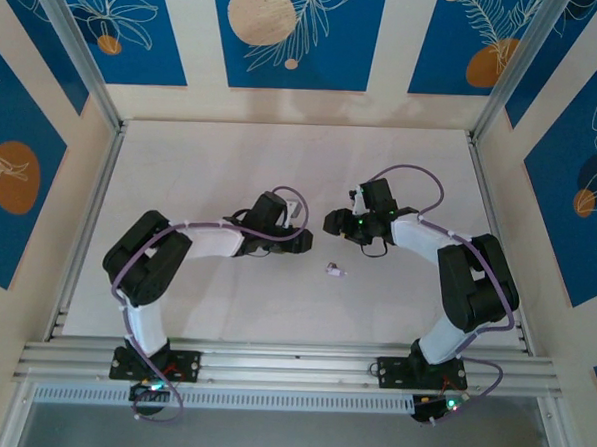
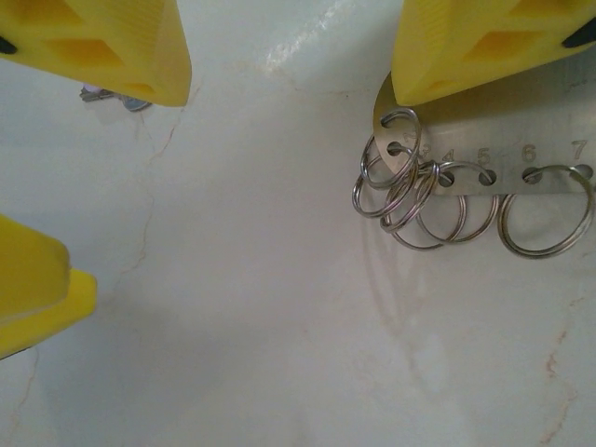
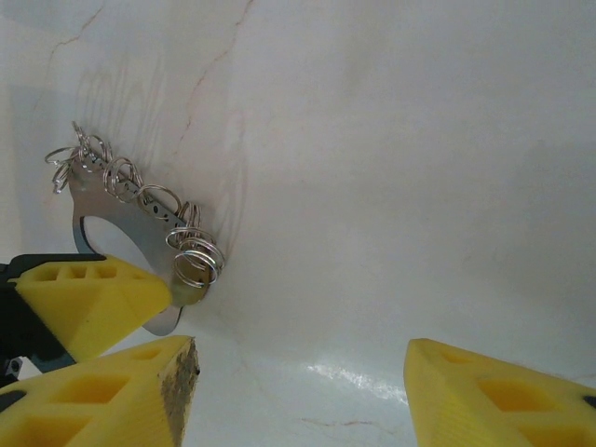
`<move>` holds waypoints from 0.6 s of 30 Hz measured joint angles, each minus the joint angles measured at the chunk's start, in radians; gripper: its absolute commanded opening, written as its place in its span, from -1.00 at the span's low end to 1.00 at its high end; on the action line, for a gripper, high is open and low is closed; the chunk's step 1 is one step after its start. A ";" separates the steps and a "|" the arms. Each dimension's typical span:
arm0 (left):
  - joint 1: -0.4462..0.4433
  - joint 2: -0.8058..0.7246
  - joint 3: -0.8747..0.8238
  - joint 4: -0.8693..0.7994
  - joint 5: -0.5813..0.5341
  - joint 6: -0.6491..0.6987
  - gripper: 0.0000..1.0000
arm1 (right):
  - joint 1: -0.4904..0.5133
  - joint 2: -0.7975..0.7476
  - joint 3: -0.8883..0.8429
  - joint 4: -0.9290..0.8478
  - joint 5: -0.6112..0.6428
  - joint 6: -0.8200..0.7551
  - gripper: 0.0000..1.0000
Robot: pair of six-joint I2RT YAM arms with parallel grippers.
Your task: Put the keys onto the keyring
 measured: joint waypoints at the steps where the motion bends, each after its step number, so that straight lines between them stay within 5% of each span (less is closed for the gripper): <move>1: -0.001 0.001 0.001 0.000 -0.003 0.000 0.18 | 0.000 0.000 0.000 0.000 0.000 0.000 0.23; 18: -0.015 0.016 0.021 -0.028 -0.083 0.032 0.14 | -0.003 0.000 0.000 0.004 -0.008 0.003 0.24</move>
